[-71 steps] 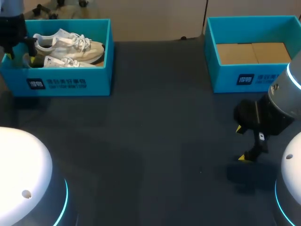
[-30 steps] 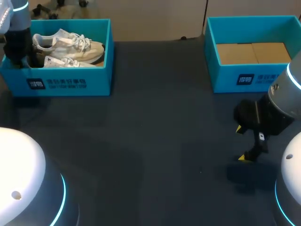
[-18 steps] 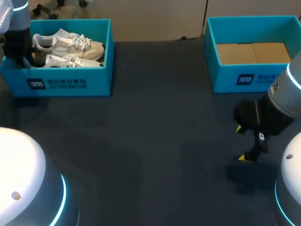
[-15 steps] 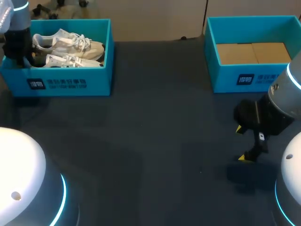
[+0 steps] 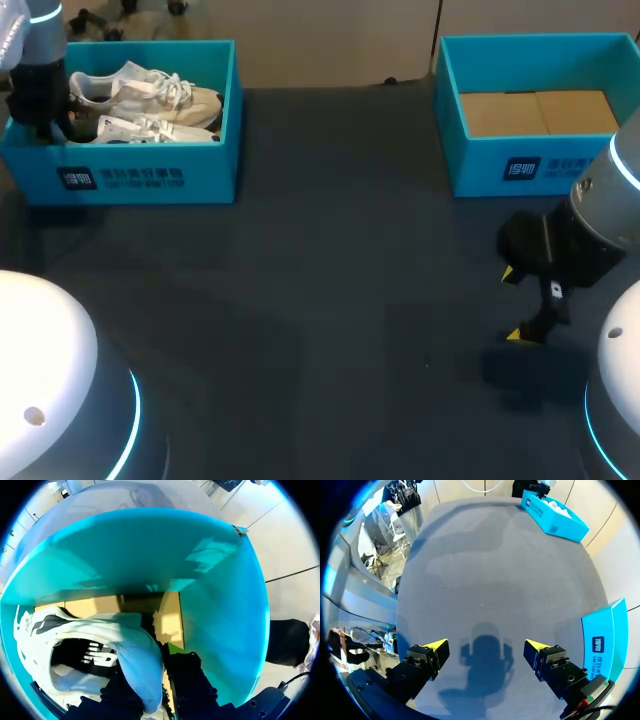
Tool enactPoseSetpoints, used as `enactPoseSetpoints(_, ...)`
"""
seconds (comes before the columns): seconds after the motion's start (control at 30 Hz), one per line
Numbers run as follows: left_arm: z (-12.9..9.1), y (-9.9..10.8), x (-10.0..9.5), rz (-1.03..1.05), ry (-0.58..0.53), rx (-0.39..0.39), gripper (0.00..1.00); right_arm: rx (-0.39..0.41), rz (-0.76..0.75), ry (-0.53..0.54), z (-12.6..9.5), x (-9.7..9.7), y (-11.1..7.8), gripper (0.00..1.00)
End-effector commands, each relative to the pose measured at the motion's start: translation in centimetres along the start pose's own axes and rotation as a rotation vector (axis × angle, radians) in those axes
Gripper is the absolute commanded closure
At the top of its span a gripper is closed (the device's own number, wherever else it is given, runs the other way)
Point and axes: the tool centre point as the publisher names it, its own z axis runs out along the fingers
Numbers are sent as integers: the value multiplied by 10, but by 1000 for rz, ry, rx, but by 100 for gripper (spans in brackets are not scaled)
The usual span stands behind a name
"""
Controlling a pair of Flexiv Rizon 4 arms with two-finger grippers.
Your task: Take the shoe out of the shoebox, open the shoe tongue, remove and reinsert the insole, then place the shoe into the shoebox
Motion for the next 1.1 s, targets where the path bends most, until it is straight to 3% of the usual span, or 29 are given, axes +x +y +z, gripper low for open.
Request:
enactPoseSetpoints(0.03,-30,-4,12,-1,-13,-8,100,1,0,-2,2,1,0,0)
enactPoseSetpoints(0.27,-34,-5,13,-2,-13,-5,100,1,0,-2,2,1,0,0)
enactPoseSetpoints(1.1,-119,1,20,-55,12,-27,100,1,0,-2,2,1,0,0)
